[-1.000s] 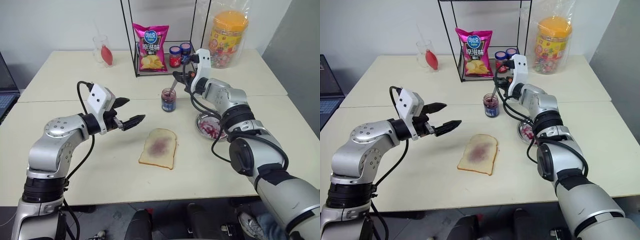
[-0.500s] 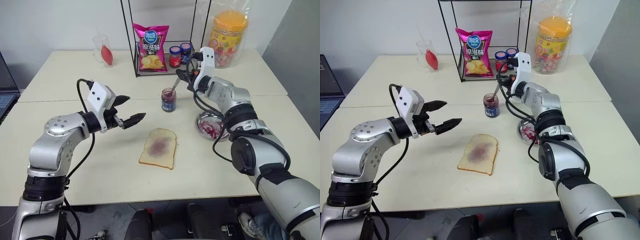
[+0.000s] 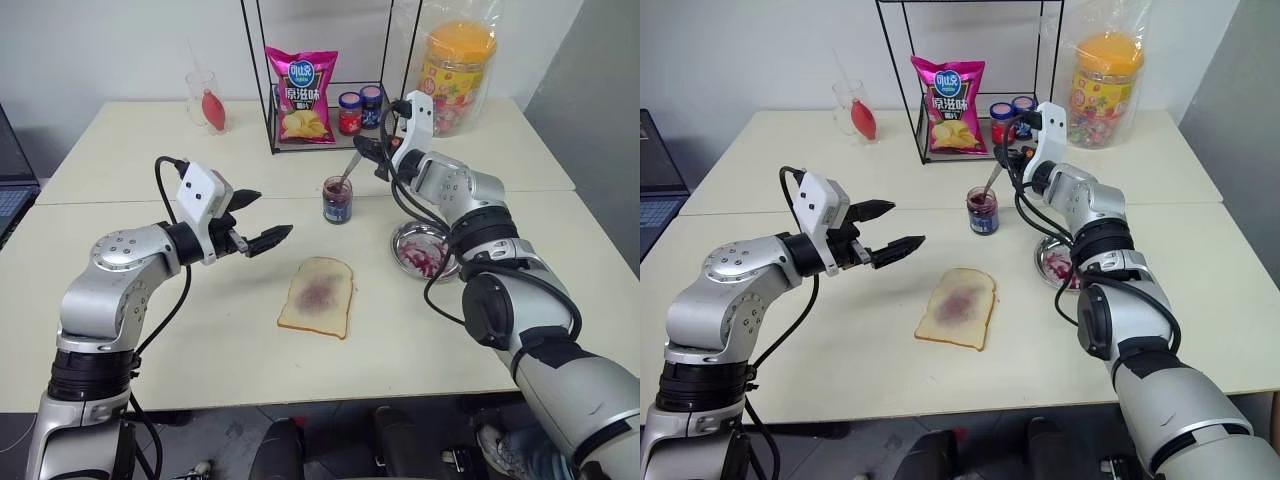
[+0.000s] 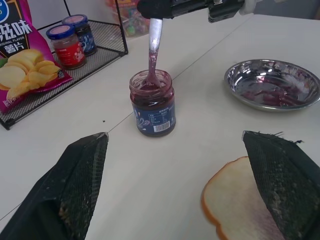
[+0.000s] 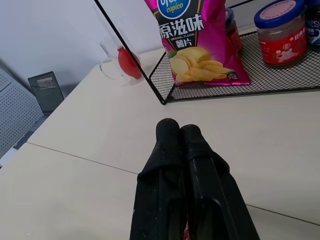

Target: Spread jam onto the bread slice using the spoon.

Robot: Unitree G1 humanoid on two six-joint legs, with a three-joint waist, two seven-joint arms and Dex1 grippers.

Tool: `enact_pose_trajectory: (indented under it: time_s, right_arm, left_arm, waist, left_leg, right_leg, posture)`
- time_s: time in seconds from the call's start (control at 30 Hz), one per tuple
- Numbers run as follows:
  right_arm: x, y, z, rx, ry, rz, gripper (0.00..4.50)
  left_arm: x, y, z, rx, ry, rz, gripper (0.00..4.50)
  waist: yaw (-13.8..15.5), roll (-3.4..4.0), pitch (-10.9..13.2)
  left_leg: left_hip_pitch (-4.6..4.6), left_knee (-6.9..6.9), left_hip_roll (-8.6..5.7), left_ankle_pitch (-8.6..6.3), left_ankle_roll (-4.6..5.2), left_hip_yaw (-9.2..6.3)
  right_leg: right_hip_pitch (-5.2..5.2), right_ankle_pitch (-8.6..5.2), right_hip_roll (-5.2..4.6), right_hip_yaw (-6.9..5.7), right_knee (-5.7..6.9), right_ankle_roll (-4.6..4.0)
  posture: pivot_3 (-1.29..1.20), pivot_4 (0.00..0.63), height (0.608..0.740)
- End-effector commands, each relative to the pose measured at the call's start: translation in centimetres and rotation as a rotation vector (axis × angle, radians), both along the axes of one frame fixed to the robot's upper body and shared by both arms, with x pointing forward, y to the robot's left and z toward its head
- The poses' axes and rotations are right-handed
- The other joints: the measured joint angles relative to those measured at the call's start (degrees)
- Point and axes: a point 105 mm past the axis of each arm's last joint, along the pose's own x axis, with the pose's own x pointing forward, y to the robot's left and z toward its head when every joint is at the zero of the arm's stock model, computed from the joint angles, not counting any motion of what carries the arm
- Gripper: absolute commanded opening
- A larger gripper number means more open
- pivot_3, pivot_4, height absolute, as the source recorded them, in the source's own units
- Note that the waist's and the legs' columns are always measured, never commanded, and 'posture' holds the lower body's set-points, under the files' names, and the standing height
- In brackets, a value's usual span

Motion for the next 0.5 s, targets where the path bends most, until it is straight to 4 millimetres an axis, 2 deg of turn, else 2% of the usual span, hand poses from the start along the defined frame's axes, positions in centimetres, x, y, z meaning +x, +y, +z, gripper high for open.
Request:
enact_pose_trajectory:
  time_s: [0.03,0.5]
  right_arm:
    - [-0.12,-0.27,2.73,0.007,-0.094,-0.004,0.02]
    - [0.05,-0.79,2.79,0.022,-0.093,-0.029,0.02]
  left_arm:
    - [0.00,-0.32,1.18,0.004,-0.053,-0.010,4.50]
    - [-0.01,-0.54,1.24,0.005,-0.051,-0.025,4.50]
  waist:
    - [0.0,0.00,0.0]
    - [0.0,0.00,0.0]
  left_leg:
    - [0.00,0.00,0.00,0.00,0.00,0.00]
    - [0.00,0.00,0.00,0.00,0.00,0.01]
  right_leg:
    - [0.00,0.00,0.00,0.00,0.00,0.00]
    - [0.00,0.00,0.00,0.01,0.00,0.00]
  posture:
    - [0.00,0.150,0.740]
    - [0.00,0.150,0.740]
